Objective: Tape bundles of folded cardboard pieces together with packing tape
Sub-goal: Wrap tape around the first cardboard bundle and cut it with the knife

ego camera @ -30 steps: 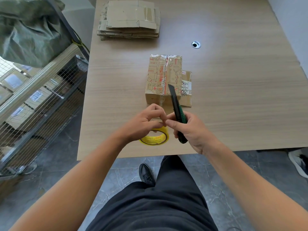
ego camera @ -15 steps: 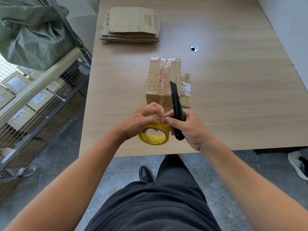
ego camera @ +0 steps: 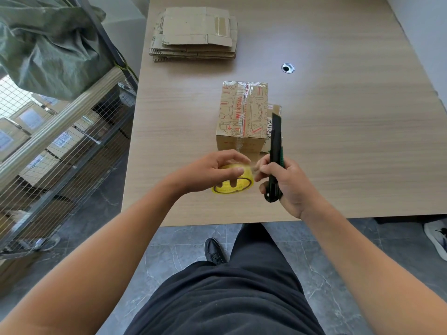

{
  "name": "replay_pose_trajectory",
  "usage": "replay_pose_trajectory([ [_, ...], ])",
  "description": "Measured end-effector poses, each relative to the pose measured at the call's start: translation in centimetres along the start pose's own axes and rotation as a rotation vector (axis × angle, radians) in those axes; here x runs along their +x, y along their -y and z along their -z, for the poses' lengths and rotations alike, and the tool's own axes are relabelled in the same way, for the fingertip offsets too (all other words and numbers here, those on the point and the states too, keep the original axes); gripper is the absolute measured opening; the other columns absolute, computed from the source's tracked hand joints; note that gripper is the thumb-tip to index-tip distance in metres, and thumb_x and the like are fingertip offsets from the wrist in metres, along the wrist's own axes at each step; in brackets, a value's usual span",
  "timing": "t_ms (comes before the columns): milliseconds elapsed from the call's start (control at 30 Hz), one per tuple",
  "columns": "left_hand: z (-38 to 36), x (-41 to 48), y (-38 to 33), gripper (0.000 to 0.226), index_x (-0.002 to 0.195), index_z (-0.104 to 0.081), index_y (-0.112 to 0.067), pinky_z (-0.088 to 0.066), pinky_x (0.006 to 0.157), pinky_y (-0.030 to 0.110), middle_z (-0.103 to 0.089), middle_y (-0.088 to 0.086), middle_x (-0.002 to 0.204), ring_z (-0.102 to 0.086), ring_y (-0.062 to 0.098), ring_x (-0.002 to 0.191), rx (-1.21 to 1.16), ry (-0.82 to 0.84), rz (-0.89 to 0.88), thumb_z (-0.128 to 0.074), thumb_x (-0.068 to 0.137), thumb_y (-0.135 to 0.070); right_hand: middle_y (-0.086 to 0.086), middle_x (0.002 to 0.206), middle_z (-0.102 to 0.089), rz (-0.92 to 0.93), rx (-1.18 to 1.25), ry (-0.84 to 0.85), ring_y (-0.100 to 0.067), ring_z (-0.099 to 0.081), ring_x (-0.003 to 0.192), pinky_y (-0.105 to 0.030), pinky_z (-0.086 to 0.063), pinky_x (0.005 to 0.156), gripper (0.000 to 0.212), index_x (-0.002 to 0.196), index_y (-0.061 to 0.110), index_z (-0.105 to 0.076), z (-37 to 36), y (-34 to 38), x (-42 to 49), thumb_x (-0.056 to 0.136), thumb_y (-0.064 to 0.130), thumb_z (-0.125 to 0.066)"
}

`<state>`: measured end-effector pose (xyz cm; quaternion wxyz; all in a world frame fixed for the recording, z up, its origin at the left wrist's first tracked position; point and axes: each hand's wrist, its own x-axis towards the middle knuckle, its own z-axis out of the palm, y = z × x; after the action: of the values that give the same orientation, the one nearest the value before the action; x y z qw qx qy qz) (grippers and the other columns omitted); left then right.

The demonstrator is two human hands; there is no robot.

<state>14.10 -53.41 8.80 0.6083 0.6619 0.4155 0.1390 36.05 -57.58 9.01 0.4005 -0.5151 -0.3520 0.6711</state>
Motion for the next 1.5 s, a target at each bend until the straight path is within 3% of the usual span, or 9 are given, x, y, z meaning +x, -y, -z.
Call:
replay_pose_trajectory([
  [133, 0.2, 0.2, -0.2, 0.028, 0.123, -0.061, -0.030, -0.050, 0.065, 0.017, -0.072, -0.004, 0.079, -0.067, 0.009, 0.071, 0.084, -0.068, -0.046, -0.066, 0.096, -0.037, -0.006, 0.073, -0.062, 0.025, -0.071, 0.000, -0.019, -0.056, 0.064, -0.031, -0.047, 0.055, 0.017, 0.089, 0.010, -0.057, -0.2, -0.2, -0.1, 0.092, 0.014, -0.073],
  [333, 0.6, -0.4, -0.1, 0.035, 0.132, -0.055, -0.025, -0.057, 0.076, 0.035, -0.073, 0.007, 0.079, -0.071, 0.024, 0.078, 0.014, -0.020, -0.130, -0.064, 0.098, -0.028, 0.001, 0.065, -0.054, 0.172, -0.390, -0.115, -0.015, -0.052, 0.056, -0.021, -0.043, 0.048, 0.018, 0.087, 0.014, -0.056, 0.1, 0.5, 0.5, 0.094, 0.015, -0.072],
  [533, 1.2, -0.2, -0.6, 0.036, 0.128, -0.056, -0.025, -0.050, 0.065, 0.018, -0.073, -0.002, 0.074, -0.068, 0.013, 0.067, 0.113, -0.054, -0.183, -0.069, 0.095, -0.027, -0.002, 0.065, -0.057, 0.058, -0.258, -0.119, -0.015, -0.055, 0.056, -0.030, -0.050, 0.054, 0.011, 0.093, 0.008, -0.061, 0.6, 0.2, 1.1, 0.093, 0.007, -0.072],
  [700, 1.7, 0.3, -1.4, 0.034, 0.128, -0.057, -0.025, -0.056, 0.065, 0.025, -0.071, -0.012, 0.082, -0.070, 0.012, 0.069, 0.174, -0.115, -0.224, -0.068, 0.096, -0.026, -0.006, 0.067, -0.056, 0.001, -0.130, -0.085, -0.018, -0.054, 0.059, -0.029, -0.048, 0.056, 0.012, 0.084, 0.011, -0.065, 0.6, 1.4, 1.5, 0.094, 0.006, -0.069],
  [833, 1.8, 1.0, -1.8, 0.030, 0.126, -0.059, -0.021, -0.055, 0.065, 0.024, -0.070, -0.016, 0.082, -0.069, 0.013, 0.067, 0.173, -0.161, -0.214, -0.067, 0.097, -0.024, -0.009, 0.082, -0.060, 0.081, -0.178, -0.123, -0.022, -0.056, 0.068, -0.032, -0.048, 0.059, 0.012, 0.084, 0.014, -0.065, 0.7, 2.4, 1.6, 0.094, 0.008, -0.069],
  [1133, 2.9, 2.5, -2.8, 0.027, 0.120, -0.056, -0.030, -0.055, 0.069, 0.025, -0.071, -0.002, 0.073, -0.068, 0.010, 0.068, 0.272, -0.093, -0.257, -0.061, 0.097, -0.043, 0.000, 0.058, -0.055, 0.244, -0.223, -0.260, -0.016, -0.051, 0.053, -0.023, -0.042, 0.047, 0.016, 0.082, 0.019, -0.067, 1.1, 3.3, 1.2, 0.094, 0.009, -0.071],
  [1300, 8.3, 2.8, 0.0, 0.023, 0.103, -0.069, -0.019, -0.041, 0.051, 0.021, -0.060, -0.006, 0.055, -0.049, 0.006, 0.046, 0.260, -0.195, 0.029, -0.074, 0.087, -0.035, 0.000, 0.058, -0.056, 0.170, -0.135, -0.424, -0.015, -0.052, 0.052, -0.031, -0.046, 0.053, 0.017, 0.078, 0.024, -0.067, 3.6, 3.1, 2.7, 0.092, 0.015, -0.072],
  [1367, 9.5, 3.0, 0.8, 0.007, 0.091, -0.070, -0.027, -0.039, 0.046, 0.014, -0.060, -0.006, 0.054, -0.047, 0.003, 0.045, 0.264, -0.163, 0.036, -0.075, 0.089, -0.032, -0.002, 0.059, -0.056, 0.097, -0.099, -0.418, -0.018, -0.052, 0.053, -0.035, -0.046, 0.060, 0.012, 0.083, 0.019, -0.065, 4.4, 2.2, 4.1, 0.092, 0.014, -0.070],
  [1500, 9.9, 4.6, 2.0, 0.010, 0.086, -0.067, -0.034, -0.037, 0.045, 0.008, -0.067, -0.012, 0.063, -0.054, -0.003, 0.050, 0.348, -0.154, 0.104, -0.070, 0.092, -0.042, -0.002, 0.062, -0.057, 0.028, -0.030, -0.400, -0.018, -0.053, 0.055, -0.037, -0.047, 0.063, 0.007, 0.086, 0.017, -0.064, 5.1, 0.3, 6.8, 0.089, 0.017, -0.070],
])
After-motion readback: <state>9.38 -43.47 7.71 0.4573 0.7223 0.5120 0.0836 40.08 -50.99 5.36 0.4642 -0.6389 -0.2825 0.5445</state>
